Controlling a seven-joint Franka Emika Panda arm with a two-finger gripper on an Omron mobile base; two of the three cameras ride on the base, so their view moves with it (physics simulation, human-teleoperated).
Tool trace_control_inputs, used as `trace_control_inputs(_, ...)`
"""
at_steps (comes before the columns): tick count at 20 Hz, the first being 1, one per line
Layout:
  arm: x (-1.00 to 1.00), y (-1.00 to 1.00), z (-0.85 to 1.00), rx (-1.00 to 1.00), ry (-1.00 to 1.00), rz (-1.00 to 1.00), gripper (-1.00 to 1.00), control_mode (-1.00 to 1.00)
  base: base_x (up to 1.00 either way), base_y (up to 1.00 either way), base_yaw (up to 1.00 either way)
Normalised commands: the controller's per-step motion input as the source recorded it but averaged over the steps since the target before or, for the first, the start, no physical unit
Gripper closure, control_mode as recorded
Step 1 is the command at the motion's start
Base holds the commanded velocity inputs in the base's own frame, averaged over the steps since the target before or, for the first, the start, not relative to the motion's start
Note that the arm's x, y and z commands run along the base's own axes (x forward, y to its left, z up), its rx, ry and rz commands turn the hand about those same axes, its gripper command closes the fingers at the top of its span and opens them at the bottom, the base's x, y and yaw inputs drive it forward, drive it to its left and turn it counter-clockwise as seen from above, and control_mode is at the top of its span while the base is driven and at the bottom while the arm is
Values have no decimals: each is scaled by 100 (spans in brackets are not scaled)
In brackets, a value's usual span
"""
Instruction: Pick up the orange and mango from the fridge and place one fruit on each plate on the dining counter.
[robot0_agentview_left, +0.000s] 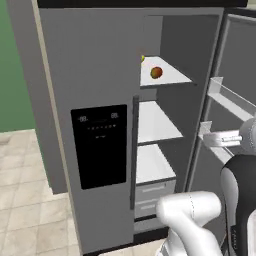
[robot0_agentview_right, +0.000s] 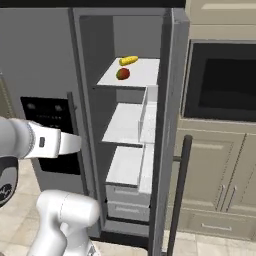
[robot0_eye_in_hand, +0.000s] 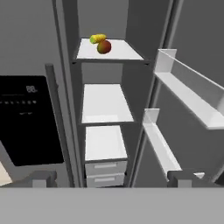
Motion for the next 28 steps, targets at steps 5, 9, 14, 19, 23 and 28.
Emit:
trace_control_inputs(5, 0, 0, 0, 0, 0, 0, -100, 100, 83, 47, -27)
trace_control_inputs(9, 0, 0, 0, 0, 0, 0, -100, 100, 79, -9, 6)
trace_control_inputs(14, 0, 0, 0, 0, 0, 0, -100, 100, 83, -21, 22)
trace_control_inputs(19, 0, 0, 0, 0, 0, 0, -100, 100, 55, -51, 24)
trace_control_inputs(23, 31, -35, 15, 16, -4, 11, -100, -100, 14, -12, 5)
trace_control_inputs(28, 54, -32, 63, 18, -2, 0, -100, -100, 0, 0, 0)
